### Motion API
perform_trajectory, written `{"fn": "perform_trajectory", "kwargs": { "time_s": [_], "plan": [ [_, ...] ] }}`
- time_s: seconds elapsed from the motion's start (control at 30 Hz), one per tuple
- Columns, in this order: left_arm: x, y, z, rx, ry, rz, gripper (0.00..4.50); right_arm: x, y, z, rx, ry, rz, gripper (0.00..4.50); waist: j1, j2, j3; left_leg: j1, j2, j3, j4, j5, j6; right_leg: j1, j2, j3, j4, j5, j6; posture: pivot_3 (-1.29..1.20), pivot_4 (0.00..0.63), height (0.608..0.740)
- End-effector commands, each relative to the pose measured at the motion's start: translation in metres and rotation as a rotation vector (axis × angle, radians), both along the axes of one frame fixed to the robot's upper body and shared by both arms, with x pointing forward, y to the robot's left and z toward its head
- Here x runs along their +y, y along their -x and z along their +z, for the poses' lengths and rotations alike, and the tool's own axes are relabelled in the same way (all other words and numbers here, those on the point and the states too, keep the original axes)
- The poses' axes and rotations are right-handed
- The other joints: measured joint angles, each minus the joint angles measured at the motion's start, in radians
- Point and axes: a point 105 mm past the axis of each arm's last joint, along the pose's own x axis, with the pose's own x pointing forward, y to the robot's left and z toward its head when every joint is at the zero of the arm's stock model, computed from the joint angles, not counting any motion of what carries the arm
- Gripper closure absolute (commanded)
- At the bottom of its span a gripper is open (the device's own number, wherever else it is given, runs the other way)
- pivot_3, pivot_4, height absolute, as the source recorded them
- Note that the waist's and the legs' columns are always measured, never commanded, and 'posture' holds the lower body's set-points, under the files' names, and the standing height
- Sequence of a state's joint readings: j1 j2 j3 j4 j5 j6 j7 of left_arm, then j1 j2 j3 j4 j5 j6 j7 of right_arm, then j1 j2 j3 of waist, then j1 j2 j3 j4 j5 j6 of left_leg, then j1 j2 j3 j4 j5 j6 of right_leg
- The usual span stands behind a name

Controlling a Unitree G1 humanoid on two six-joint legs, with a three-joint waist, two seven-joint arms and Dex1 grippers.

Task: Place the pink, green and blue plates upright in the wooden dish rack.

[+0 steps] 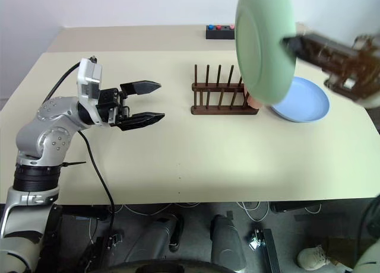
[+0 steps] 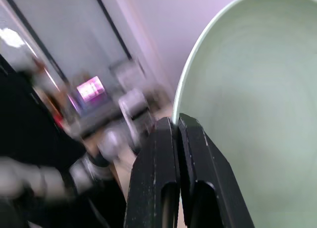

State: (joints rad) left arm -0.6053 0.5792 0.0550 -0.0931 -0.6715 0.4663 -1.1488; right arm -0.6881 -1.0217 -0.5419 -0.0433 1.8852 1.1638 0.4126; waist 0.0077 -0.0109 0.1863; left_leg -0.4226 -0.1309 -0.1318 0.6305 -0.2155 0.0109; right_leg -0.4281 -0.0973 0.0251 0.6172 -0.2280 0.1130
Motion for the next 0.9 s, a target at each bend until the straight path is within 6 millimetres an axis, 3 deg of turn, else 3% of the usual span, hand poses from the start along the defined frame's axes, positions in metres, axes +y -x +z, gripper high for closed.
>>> {"fn": "perform_trajectory", "kwargs": {
  "time_s": [0.03,0.27,0.53,0.9],
  "plan": [
    [0.002,-0.004,0.020,-0.091,0.050,0.042,0.00,0.004,-0.009,0.019,-0.033,-0.200,0.029,4.48,-0.001,0.000,0.000,0.000,0.000,0.000,0.000,0.000,0.000,0.000,0.000,0.000,0.000,0.000,0.000,0.00,0.150,0.740],
    [0.004,-0.004,0.024,-0.110,0.067,0.060,0.00,0.014,-0.056,-0.008,0.136,-0.388,-0.048,4.48,0.004,0.000,0.000,0.000,0.000,0.001,0.000,0.000,0.000,-0.001,0.001,0.000,0.002,0.003,0.005,0.00,0.150,0.740],
    [0.007,-0.002,0.023,-0.119,0.059,0.079,0.00,0.013,-0.089,-0.037,0.163,-0.305,-0.212,4.48,0.002,0.000,0.000,0.000,0.000,0.001,0.000,0.001,-0.001,-0.001,0.002,0.000,0.002,0.004,0.005,0.00,0.150,0.740],
    [0.006,-0.002,0.020,-0.122,0.052,0.073,0.00,0.022,-0.090,-0.063,0.150,-0.156,-0.195,4.48,-0.001,0.000,0.000,0.000,0.000,0.001,0.000,0.001,-0.001,-0.002,0.002,0.000,0.003,0.004,0.004,0.00,0.150,0.740]
  ]
}}
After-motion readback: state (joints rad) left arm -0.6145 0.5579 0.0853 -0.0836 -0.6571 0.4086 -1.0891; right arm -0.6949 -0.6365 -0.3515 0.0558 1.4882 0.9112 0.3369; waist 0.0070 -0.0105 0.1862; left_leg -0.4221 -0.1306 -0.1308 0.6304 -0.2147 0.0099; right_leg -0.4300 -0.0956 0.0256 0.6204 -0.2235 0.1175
